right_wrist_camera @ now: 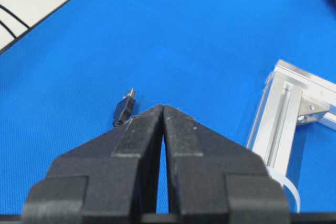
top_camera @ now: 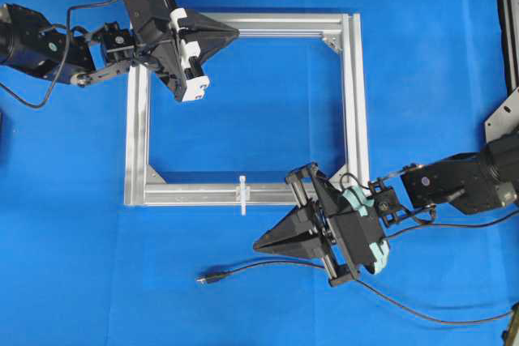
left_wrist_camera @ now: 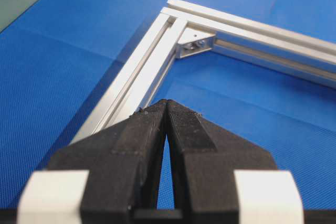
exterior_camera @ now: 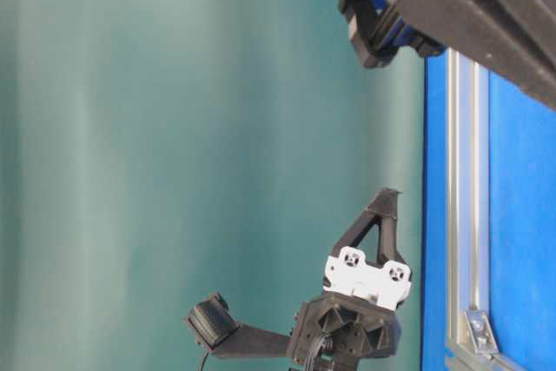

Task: Insert the wire through the string loop located in the center.
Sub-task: 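Move the right gripper down over the black USB cable plug end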

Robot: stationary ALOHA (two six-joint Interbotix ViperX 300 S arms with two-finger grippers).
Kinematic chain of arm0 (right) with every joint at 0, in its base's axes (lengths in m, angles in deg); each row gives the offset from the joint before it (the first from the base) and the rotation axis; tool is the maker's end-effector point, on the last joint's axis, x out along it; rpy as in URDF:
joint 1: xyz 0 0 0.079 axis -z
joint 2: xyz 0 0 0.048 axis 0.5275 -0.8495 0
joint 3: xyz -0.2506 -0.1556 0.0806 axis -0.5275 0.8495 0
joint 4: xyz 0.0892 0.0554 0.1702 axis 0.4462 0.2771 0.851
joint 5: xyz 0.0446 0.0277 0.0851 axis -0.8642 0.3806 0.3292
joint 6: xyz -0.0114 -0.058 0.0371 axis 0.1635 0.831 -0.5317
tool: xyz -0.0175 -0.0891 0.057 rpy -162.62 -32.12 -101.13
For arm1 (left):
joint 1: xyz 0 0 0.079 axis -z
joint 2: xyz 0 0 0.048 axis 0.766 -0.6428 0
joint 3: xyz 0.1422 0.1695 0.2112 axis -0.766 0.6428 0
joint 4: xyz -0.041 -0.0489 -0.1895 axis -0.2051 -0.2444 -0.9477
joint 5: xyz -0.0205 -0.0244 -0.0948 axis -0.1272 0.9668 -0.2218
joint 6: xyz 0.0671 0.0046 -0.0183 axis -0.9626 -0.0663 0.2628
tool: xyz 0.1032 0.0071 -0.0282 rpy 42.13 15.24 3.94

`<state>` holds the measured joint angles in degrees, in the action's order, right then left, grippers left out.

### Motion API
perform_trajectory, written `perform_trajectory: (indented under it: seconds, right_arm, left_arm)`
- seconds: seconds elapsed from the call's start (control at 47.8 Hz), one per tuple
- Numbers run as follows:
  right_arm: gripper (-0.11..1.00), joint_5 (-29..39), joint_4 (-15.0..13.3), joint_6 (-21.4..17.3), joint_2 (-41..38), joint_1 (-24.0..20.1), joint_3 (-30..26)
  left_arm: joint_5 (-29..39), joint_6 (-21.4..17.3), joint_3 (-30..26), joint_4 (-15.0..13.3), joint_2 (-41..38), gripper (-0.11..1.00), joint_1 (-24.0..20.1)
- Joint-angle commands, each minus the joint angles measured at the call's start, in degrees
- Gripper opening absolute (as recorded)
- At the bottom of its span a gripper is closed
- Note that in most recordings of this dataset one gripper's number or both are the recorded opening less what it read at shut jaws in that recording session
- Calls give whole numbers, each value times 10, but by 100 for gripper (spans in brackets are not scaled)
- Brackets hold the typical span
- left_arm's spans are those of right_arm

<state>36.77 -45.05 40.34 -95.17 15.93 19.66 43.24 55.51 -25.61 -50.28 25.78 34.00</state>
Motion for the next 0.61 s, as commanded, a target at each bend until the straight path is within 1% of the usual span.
perform_trajectory:
  seconds: [0.0, 0.105, 0.209, 0.293, 0.46, 0.585]
  right_arm:
    - [0, -3, 0, -2, 19, -9, -6]
    - [-5, 7, 0, 2, 20, -16, -13]
    - [-5, 24, 0, -5, 20, -18, -16]
    - [-5, 27, 0, -13, 20, -18, -17]
    - [-5, 30, 0, -42, 20, -18, -18]
    - [-5, 31, 0, -50, 21, -19, -18]
  left_arm:
    - [-1, -3, -4, 14, 29, 0, 4]
    - [0, -3, -3, 14, 29, 0, 4]
    - [0, -3, -3, 14, 29, 0, 4]
    - [0, -3, -3, 14, 29, 0, 4]
    - [0, -3, -2, 15, 29, 0, 4]
    - [0, -3, -2, 15, 30, 0, 4]
